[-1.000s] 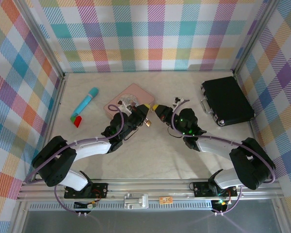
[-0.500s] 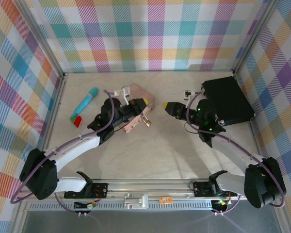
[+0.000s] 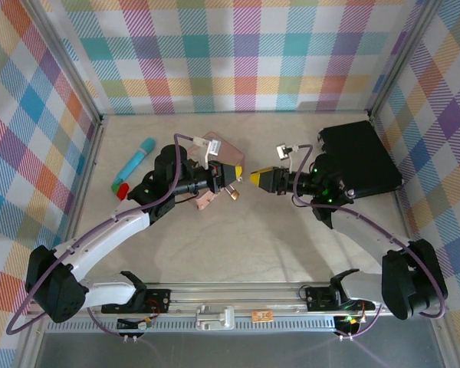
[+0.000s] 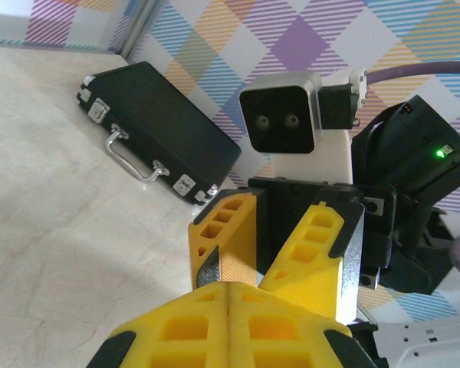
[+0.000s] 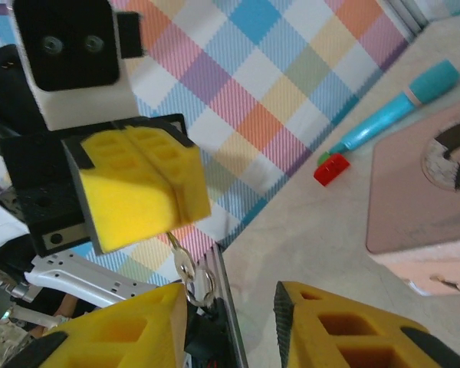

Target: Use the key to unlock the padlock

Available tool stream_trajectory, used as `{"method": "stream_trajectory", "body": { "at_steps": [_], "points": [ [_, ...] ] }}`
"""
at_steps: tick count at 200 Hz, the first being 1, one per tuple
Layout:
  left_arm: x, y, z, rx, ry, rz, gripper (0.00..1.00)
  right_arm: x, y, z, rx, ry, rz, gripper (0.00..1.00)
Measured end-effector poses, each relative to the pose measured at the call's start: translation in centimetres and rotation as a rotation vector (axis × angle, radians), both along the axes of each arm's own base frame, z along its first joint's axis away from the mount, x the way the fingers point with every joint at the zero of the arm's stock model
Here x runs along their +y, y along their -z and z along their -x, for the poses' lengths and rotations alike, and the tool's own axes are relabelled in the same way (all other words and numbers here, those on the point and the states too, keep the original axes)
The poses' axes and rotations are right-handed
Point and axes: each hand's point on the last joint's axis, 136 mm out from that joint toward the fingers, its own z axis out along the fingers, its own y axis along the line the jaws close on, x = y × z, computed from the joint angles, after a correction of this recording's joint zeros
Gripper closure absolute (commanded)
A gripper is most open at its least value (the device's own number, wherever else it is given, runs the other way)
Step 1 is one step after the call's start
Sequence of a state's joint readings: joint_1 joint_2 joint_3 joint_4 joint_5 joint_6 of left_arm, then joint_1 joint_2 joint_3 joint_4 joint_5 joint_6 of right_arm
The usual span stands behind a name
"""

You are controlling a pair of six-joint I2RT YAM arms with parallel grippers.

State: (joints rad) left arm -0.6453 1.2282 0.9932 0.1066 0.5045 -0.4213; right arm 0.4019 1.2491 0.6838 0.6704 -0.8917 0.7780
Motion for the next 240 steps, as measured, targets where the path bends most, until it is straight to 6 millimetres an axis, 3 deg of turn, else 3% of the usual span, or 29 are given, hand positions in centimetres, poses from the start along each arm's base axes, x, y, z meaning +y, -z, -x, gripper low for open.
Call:
{"method": "stream_trajectory", "body": {
  "at_steps": [69, 176, 216, 240],
  "points": [
    [-0.3, 0.7, 0.4, 0.011, 0.028, 0.008, 1.00, 2.2, -0.1, 1.6, -0.018, -0.096, -0.030, 0.72],
    [-0.4, 0.4, 0.2, 0.010, 0.019, 0.070, 1.00, 2.6, -0.5, 1.9, -0.032, -0.115, -0.049, 0.78],
    [-0.4, 0.0, 0.2, 0.006, 0.017, 0.087, 1.00, 2.7, -0.3, 1.7, -0.017, -0.114, -0.053, 0.73],
    [-0.4, 0.2, 0.2, 0.007, 0.014, 0.086, 1.00, 2.7, -0.4, 1.6, -0.023, -0.113, -0.058, 0.79]
  ]
}}
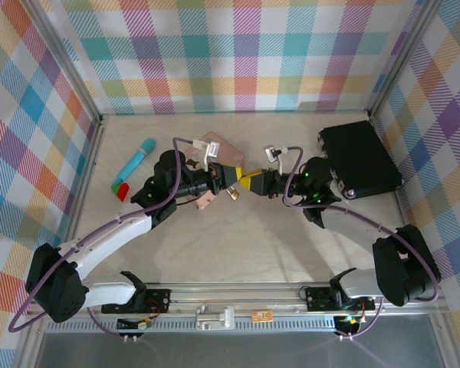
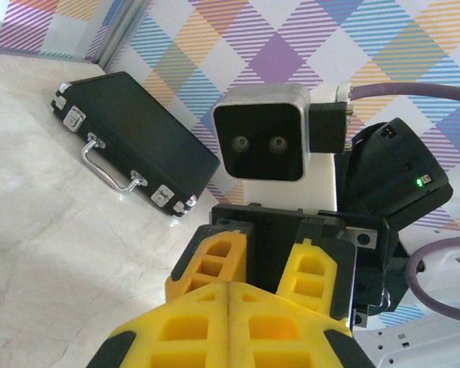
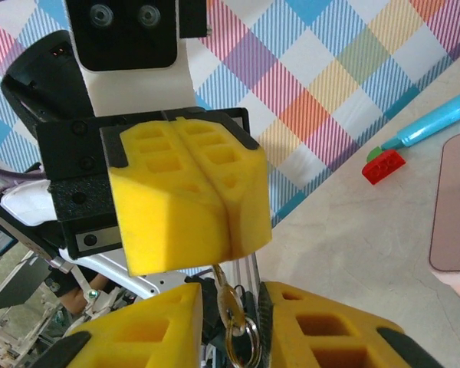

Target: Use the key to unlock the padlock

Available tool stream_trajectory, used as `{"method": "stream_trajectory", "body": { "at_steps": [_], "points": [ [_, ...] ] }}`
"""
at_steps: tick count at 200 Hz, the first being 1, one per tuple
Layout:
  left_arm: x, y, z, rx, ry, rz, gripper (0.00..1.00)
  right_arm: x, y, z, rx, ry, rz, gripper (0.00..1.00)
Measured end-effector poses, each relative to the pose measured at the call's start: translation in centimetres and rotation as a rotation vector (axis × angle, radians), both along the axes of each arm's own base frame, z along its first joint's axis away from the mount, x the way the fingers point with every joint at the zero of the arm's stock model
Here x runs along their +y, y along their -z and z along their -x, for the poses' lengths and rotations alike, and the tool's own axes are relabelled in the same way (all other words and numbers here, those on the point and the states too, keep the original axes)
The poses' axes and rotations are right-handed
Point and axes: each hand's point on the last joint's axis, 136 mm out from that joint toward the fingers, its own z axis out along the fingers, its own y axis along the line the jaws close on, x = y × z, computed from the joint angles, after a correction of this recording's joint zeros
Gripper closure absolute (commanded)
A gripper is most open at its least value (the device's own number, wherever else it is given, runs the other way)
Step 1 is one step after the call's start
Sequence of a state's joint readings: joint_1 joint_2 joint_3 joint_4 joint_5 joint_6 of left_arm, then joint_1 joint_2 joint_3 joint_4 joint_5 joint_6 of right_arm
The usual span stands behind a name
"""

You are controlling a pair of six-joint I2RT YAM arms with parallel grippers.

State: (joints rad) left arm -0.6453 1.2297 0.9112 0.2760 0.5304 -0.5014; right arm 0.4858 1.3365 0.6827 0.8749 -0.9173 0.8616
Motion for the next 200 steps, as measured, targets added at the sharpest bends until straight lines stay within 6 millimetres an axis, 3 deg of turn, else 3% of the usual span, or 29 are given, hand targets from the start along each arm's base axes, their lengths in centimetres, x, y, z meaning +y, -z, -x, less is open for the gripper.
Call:
{"method": "stream_trajectory", "body": {
  "at_steps": [28, 84, 89, 94, 101, 105, 121, 174, 186, 200],
  "points": [
    [0.0, 0.2, 0.0, 0.003, 0.000, -0.003, 1.00, 0.1, 0.1, -0.2, 0.009, 0.000, -0.004, 1.00],
    [0.3, 0.1, -0.1, -0.001, -0.016, -0.001, 0.99, 0.1, -0.1, -0.3, -0.001, 0.002, -0.014, 1.00],
    [0.3, 0.1, 0.0, -0.001, -0.017, 0.000, 0.93, 0.1, -0.1, -0.3, -0.002, 0.002, -0.014, 1.00],
    [0.3, 0.1, 0.0, 0.000, -0.018, 0.000, 0.78, 0.1, -0.1, -0.3, -0.003, 0.001, -0.015, 1.00],
    [0.3, 0.0, 0.0, -0.001, -0.020, 0.001, 0.46, 0.1, -0.1, -0.3, -0.004, 0.001, -0.015, 1.00],
    [0.4, 0.0, -0.1, -0.003, -0.024, 0.000, 0.33, 0.1, -0.1, -0.3, -0.004, 0.002, -0.015, 1.00],
    [0.6, 0.0, -0.4, -0.001, -0.049, 0.000, 0.00, 0.1, -0.1, -0.3, -0.002, 0.002, -0.014, 1.00],
    [4.6, 1.3, -2.4, 0.063, -0.305, -0.010, 0.03, -0.3, 1.9, -1.1, 0.038, 0.078, 0.071, 1.00],
    [5.7, 3.0, -2.8, 0.120, -0.381, -0.010, 0.05, -0.7, 3.0, -1.6, 0.057, 0.135, 0.122, 1.00],
    [6.4, 6.5, -2.8, 0.203, -0.459, -0.036, 0.06, -1.4, 4.2, -2.3, 0.076, 0.215, 0.182, 1.00]
  ]
}}
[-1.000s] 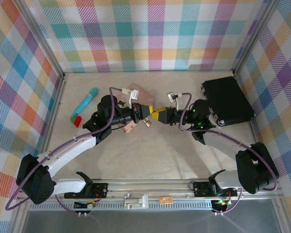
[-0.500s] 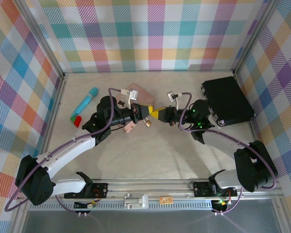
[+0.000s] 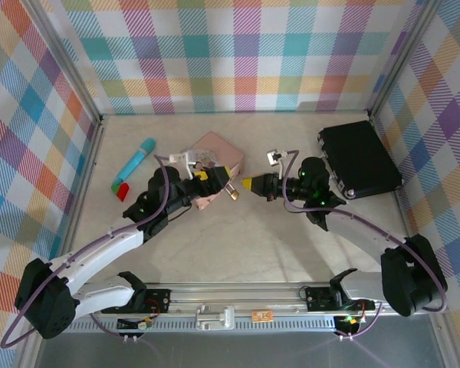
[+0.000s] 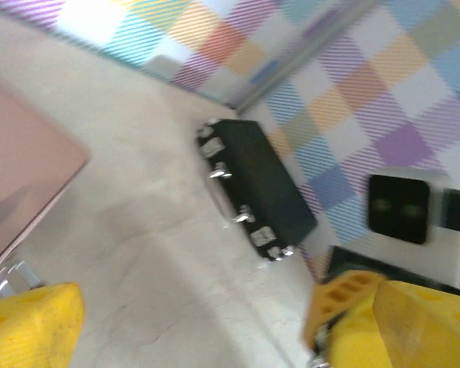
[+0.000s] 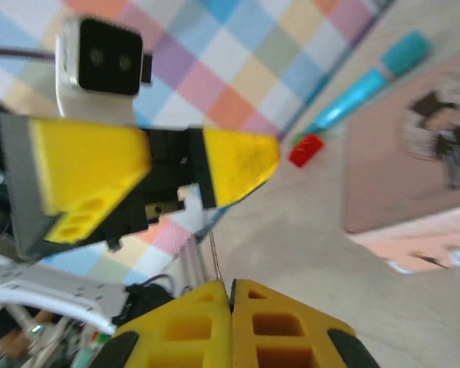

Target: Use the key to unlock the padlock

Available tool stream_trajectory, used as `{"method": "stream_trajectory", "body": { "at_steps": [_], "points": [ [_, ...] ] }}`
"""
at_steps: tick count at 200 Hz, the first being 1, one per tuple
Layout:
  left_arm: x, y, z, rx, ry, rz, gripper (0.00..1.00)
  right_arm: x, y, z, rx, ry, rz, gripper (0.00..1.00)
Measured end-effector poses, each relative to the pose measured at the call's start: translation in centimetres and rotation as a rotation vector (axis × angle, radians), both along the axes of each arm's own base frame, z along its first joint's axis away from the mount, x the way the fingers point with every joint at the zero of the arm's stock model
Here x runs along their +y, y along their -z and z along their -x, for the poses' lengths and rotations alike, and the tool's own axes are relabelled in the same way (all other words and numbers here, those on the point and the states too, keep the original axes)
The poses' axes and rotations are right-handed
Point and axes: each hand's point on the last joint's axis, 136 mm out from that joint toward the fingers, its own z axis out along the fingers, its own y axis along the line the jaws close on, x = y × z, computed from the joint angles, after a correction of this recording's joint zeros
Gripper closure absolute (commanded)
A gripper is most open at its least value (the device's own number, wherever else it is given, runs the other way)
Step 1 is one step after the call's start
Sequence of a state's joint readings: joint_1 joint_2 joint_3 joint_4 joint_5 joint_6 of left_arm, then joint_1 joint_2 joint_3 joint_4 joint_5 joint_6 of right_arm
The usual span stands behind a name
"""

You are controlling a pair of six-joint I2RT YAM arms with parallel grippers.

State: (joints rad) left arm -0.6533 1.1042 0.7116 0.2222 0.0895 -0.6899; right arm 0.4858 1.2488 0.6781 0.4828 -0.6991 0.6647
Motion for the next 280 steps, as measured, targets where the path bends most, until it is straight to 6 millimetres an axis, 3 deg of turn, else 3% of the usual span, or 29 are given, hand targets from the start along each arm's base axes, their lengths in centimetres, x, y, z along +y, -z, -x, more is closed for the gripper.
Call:
{"method": "stream_trajectory", "body": {
  "at_steps": [24, 56, 77, 113, 138, 168, 209, 247, 280],
  "points": [
    [-0.6, 6.1, 1.7, 0.141, -0.062, -0.086, 0.06, -1.9, 3.0, -0.9, 0.039, 0.146, 0.130, 1.00],
    [-2.3, 10.3, 3.2, 0.220, -0.106, -0.184, 0.03, -4.1, 6.6, -1.7, 0.088, 0.271, 0.276, 1.00],
    [-2.3, 13.1, 2.4, 0.266, -0.161, -0.249, 0.01, -4.8, 7.9, -1.8, 0.101, 0.303, 0.332, 1.00],
    [-2.8, 17.2, 0.0, 0.335, -0.209, -0.338, 0.02, -5.3, 8.5, -2.1, 0.084, 0.328, 0.359, 1.00],
    [-2.7, 18.2, -1.6, 0.322, -0.232, -0.359, 0.02, -5.6, 9.5, -1.8, 0.097, 0.325, 0.372, 1.00],
    [-0.9, 18.9, -3.6, 0.297, -0.270, -0.399, 0.02, -5.8, 10.2, -1.5, 0.111, 0.324, 0.380, 1.00],
    [1.5, 18.8, -5.6, 0.261, -0.279, -0.454, 0.02, -6.1, 9.5, -1.3, 0.091, 0.331, 0.360, 1.00],
    [1.7, 18.9, -7.4, 0.210, -0.230, -0.469, 0.07, -5.9, 9.0, -1.3, 0.083, 0.323, 0.339, 1.00],
    [0.7, 19.9, -8.6, 0.196, -0.201, -0.432, 0.16, -5.7, 8.8, -1.5, 0.075, 0.319, 0.321, 1.00]
  ]
}}
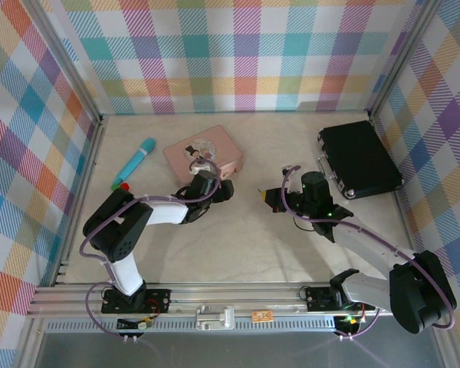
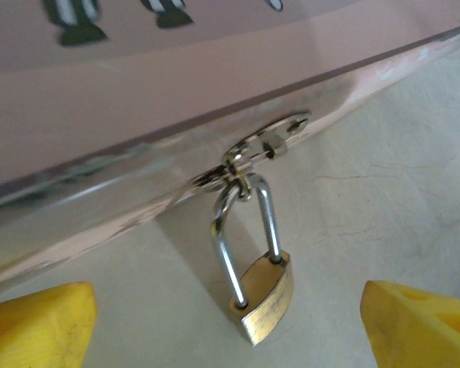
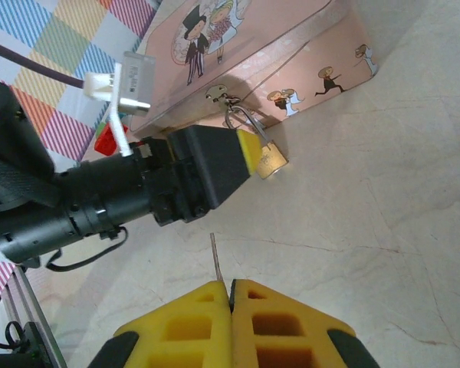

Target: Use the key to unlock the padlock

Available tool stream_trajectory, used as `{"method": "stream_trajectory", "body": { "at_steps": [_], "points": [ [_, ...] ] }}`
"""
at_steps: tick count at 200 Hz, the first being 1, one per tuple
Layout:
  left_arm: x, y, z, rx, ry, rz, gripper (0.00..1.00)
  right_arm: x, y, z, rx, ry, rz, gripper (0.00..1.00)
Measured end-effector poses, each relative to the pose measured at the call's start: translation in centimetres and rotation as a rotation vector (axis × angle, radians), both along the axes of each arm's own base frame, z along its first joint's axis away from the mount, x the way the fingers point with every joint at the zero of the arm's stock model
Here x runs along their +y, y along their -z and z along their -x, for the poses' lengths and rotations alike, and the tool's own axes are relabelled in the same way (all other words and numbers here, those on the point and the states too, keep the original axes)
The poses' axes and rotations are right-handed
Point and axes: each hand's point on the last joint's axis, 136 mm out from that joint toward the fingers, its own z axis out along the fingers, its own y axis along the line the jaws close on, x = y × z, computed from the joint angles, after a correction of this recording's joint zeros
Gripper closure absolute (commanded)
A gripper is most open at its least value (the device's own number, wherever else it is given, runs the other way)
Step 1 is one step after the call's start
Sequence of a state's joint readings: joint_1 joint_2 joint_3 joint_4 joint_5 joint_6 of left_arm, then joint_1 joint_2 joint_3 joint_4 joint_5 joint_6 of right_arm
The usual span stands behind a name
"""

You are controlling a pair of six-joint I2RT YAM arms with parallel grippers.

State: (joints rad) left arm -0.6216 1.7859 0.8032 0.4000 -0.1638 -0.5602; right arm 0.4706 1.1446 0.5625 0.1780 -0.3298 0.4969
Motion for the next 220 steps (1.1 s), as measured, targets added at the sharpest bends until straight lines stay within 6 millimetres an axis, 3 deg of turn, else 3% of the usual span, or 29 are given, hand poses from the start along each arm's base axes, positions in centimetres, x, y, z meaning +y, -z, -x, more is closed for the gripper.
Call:
{"method": "stream_trajectory", "body": {
  "at_steps": [52, 118, 173, 207, 220],
  "points": [
    [-1.7, 0.8, -0.8, -0.065, -0.048, 0.001, 0.33, 0.2, 0.0, 0.0, 0.010, -0.004, -0.014, 1.00],
    [-1.0, 1.5, -2.2, -0.123, -0.175, -0.085, 0.48, 0.3, 0.3, -0.2, 0.019, -0.008, -0.017, 1.00],
    [-0.5, 1.9, -2.6, -0.123, -0.200, -0.106, 0.72, 0.1, 0.5, -0.9, 0.029, 0.010, -0.037, 1.00],
    [-1.3, 1.9, -2.7, -0.095, -0.175, -0.003, 0.84, 0.3, 1.7, -1.0, 0.069, 0.014, -0.053, 1.00],
    [-1.3, 1.8, -2.5, -0.076, -0.167, 0.039, 0.96, 0.3, 2.3, -1.0, 0.084, 0.016, -0.057, 1.00]
  ]
}}
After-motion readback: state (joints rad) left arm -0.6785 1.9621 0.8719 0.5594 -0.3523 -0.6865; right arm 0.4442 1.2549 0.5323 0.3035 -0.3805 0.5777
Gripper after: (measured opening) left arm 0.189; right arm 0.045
